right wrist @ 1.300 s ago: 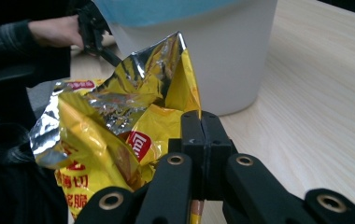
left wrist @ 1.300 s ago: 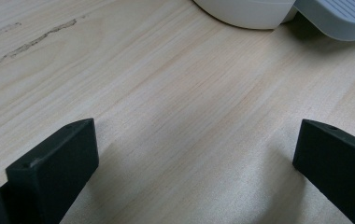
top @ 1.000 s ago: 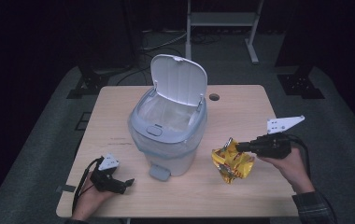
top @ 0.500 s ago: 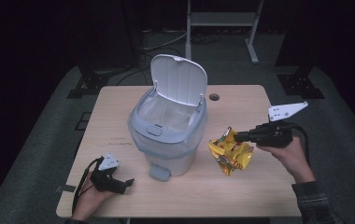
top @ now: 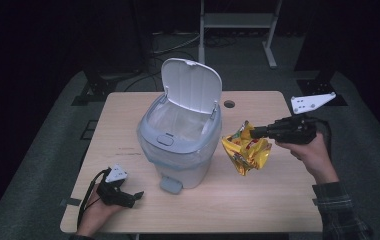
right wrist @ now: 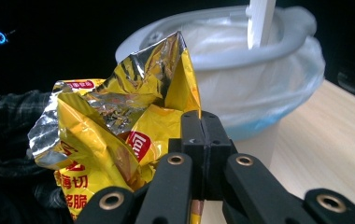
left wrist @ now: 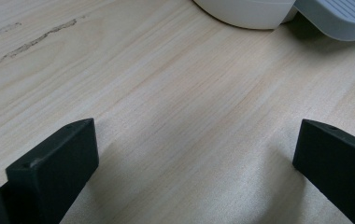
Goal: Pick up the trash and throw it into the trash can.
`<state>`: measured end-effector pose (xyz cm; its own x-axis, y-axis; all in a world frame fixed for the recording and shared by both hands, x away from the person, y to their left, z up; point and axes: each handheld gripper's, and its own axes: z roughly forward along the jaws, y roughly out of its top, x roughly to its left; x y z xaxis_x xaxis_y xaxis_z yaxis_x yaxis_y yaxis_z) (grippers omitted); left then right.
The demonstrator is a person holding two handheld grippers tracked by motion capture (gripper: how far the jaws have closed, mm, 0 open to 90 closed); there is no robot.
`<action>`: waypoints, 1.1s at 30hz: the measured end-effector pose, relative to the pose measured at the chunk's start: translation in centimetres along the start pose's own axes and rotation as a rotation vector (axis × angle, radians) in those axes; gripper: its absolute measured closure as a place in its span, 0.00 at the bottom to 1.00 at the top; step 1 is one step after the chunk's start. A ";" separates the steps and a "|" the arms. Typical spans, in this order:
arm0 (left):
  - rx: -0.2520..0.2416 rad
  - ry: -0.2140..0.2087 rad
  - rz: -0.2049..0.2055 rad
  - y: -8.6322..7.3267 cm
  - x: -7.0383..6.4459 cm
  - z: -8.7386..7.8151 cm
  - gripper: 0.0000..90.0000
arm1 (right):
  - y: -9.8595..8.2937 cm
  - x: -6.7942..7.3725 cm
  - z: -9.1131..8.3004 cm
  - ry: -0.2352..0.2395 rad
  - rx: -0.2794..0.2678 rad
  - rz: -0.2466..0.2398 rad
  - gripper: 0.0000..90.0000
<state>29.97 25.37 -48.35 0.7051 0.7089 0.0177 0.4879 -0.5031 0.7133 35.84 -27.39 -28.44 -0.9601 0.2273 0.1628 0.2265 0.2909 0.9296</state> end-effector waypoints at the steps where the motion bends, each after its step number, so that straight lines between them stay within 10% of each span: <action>1: 0.000 0.000 0.000 0.0 0.0 0.0 0.00 | 0.7 0.0 -0.1 0.003 -0.004 -0.006 1.00; 33: 0.000 0.000 0.000 0.0 0.0 0.0 0.00 | 10.3 1.1 2.4 0.069 -0.031 -0.106 1.00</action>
<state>29.97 25.36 -48.36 0.7051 0.7089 0.0175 0.4879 -0.5030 0.7134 37.50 -21.95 -19.45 -0.9877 0.1315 0.0844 0.1188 0.2811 0.9523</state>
